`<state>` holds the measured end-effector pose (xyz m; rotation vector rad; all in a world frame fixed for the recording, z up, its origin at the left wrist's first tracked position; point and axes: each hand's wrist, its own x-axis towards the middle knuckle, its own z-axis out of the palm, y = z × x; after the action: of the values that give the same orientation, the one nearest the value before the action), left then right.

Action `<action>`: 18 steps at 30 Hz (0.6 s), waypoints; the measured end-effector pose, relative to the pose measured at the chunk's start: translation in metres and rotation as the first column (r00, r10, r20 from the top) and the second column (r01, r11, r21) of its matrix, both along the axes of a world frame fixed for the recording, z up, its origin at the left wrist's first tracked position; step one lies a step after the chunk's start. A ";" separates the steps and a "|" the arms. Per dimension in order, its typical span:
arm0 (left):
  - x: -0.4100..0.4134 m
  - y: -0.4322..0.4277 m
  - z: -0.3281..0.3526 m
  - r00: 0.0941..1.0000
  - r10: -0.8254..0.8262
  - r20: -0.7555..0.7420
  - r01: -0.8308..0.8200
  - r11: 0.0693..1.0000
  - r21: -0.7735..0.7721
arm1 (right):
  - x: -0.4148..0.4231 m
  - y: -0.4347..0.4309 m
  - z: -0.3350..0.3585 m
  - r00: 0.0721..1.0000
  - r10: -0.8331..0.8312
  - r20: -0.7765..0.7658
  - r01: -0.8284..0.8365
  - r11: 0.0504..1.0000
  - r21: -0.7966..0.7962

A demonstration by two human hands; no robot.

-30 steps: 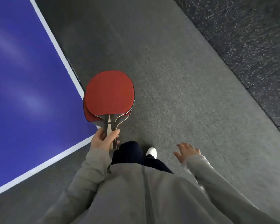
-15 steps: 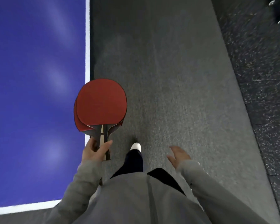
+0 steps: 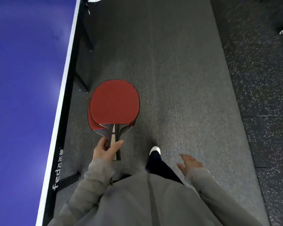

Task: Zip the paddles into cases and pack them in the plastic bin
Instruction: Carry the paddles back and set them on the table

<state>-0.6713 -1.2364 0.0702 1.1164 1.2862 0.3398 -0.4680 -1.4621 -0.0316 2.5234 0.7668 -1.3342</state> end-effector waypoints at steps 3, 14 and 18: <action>0.060 0.012 0.013 0.999 0.026 0.019 -0.026 1.000 0.008 | 0.065 0.010 0.003 1.000 -0.011 -0.010 0.011 1.000 -0.029; 0.190 0.131 0.007 0.995 0.095 0.014 -0.096 0.995 0.008 | 0.228 0.179 -0.003 0.993 0.116 -0.026 -0.115 0.993 0.022; 0.230 0.210 0.002 0.994 0.104 0.036 -0.103 0.995 -0.005 | 0.263 0.278 -0.008 0.982 0.186 -0.008 -0.185 0.981 0.054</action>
<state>-0.4411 -1.0268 0.0725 1.0389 1.3151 0.4333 -0.2048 -1.1837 -0.0394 2.4140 1.0258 -1.2859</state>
